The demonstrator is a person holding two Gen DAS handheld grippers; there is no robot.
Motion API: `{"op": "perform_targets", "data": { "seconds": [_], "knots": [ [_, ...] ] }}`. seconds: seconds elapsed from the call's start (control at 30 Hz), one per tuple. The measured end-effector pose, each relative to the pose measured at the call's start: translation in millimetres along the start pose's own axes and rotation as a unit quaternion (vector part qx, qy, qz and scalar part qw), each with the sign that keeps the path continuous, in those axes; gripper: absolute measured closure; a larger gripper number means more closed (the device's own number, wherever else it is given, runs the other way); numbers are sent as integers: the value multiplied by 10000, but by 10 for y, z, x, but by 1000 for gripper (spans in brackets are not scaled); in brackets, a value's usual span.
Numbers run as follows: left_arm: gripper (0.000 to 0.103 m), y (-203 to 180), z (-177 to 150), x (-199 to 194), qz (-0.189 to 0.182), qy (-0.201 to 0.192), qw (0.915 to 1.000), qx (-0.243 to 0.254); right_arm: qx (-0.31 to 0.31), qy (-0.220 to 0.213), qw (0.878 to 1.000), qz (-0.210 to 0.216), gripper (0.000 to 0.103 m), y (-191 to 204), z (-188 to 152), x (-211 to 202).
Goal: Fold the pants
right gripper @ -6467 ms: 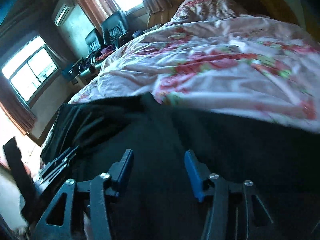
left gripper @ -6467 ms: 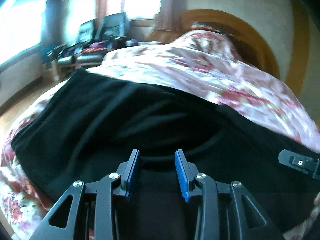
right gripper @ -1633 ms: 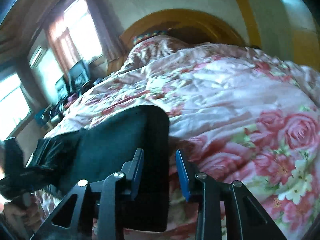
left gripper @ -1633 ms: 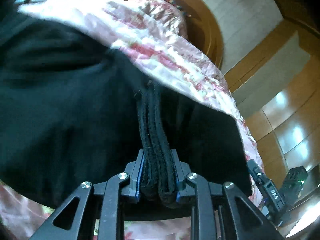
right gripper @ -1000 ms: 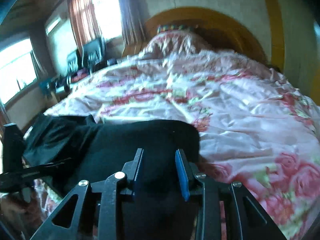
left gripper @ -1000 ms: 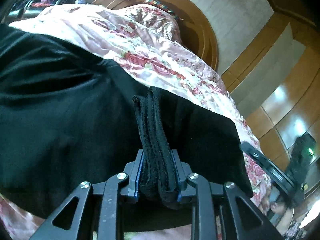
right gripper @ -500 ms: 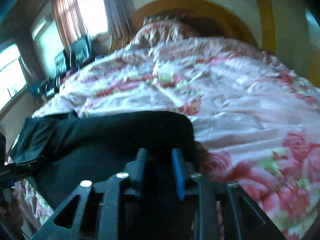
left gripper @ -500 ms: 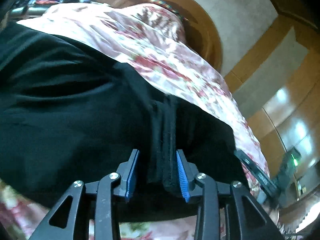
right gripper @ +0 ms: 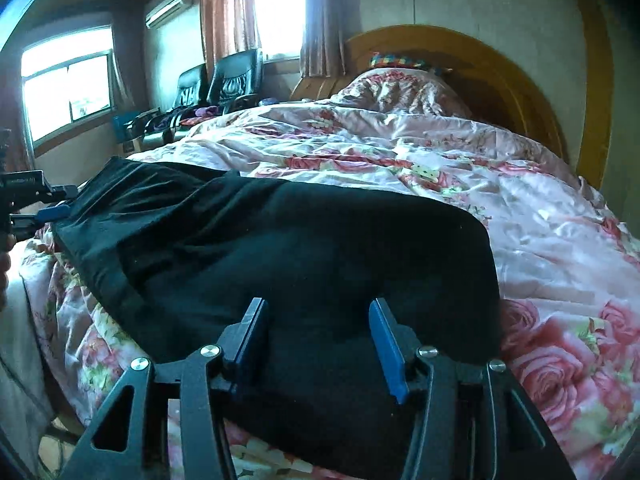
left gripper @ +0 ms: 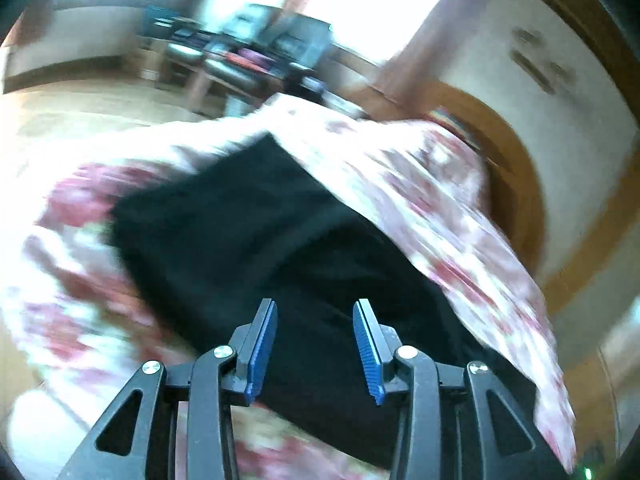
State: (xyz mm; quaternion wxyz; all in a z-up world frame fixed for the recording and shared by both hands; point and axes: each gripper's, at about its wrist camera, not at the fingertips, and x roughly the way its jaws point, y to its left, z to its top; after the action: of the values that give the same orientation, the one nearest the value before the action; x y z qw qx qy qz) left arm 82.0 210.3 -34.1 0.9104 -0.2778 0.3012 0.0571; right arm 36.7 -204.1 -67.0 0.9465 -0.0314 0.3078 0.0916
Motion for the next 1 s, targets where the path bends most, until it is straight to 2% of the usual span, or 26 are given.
{"op": "perform_targets", "data": {
  "seconds": [0.07,0.13,0.27,0.4,0.57,0.83,0.93,1.0],
  "knots": [
    [63,202,72,-75,396,-315,9980,-382,43,-18,10000,4,49,-25,-22,9],
    [58,409,115,-93,536,-529,9940,-788,18,-33,10000,-24,48,-7,-44,15],
    [56,752,151,12,663,-347,9869,-1428,11,-46,10000,-43,47,16,-64,-5],
    [56,957,108,88,674,-172,9806,-1832,9,-56,10000,-45,47,10,-59,1],
    [56,1063,66,236,404,-40,9753,-2169,2,-83,10000,-50,47,9,-63,3],
    [57,1036,99,447,-172,124,9737,-2269,-10,-105,9999,-73,46,27,-56,5],
    [61,958,89,501,-415,419,9761,-2092,-4,-104,9999,-67,46,22,-57,5],
    [61,877,102,498,-553,369,9789,-1931,-5,-104,9999,-66,46,24,-61,4]
  ]
}}
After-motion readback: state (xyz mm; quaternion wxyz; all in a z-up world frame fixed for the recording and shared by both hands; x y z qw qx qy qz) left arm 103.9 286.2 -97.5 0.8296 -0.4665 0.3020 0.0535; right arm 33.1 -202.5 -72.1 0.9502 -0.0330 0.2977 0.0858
